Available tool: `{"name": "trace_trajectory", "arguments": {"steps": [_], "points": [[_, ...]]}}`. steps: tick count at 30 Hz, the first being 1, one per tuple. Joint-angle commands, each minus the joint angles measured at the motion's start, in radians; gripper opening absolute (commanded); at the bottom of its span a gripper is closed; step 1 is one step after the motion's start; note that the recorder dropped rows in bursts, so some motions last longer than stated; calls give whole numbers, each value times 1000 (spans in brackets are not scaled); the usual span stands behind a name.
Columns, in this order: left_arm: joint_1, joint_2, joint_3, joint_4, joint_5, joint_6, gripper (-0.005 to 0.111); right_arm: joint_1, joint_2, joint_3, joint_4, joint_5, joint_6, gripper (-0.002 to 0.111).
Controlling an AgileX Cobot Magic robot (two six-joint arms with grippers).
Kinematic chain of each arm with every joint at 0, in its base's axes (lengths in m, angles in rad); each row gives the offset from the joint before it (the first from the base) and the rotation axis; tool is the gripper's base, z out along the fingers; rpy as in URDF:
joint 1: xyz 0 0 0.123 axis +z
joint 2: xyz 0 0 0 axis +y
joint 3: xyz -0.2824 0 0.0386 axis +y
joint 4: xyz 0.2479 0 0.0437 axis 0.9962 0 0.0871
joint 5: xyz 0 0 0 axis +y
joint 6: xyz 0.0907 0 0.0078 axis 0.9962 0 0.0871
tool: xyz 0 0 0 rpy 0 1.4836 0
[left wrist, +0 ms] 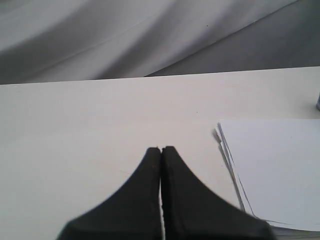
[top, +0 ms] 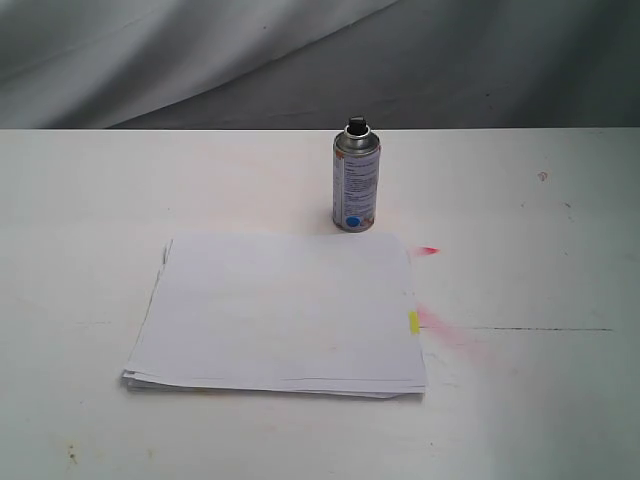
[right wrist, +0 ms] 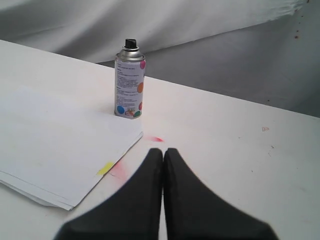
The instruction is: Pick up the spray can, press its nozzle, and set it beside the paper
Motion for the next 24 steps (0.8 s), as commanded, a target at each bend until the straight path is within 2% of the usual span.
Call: {"name": "trace_trajectory", "arguments": {"steps": [1,4,9,12,18,21,24], "points": [[2,-5,4,0,-13,-3,0,-6,5,-78,11,78,6,0],[2,-5,4,0,-13,-3,0,-6,81,-150,11,88,6,0],[2,-5,4,0,-13,-3,0,-6,392,-273,11,79,6,0],[2,-5,4,0,-13,-3,0,0,547,-273,-19,-43,6,0],[2,-5,4,0,-13,-3,0,150,835,-273,-27,-361,26,0],[2,-5,4,0,-13,-3,0,241,956,-290,-27,-435,27,0],[2,-5,4,0,-13,-3,0,288,1047,-339,-20,-443,52,0]]}}
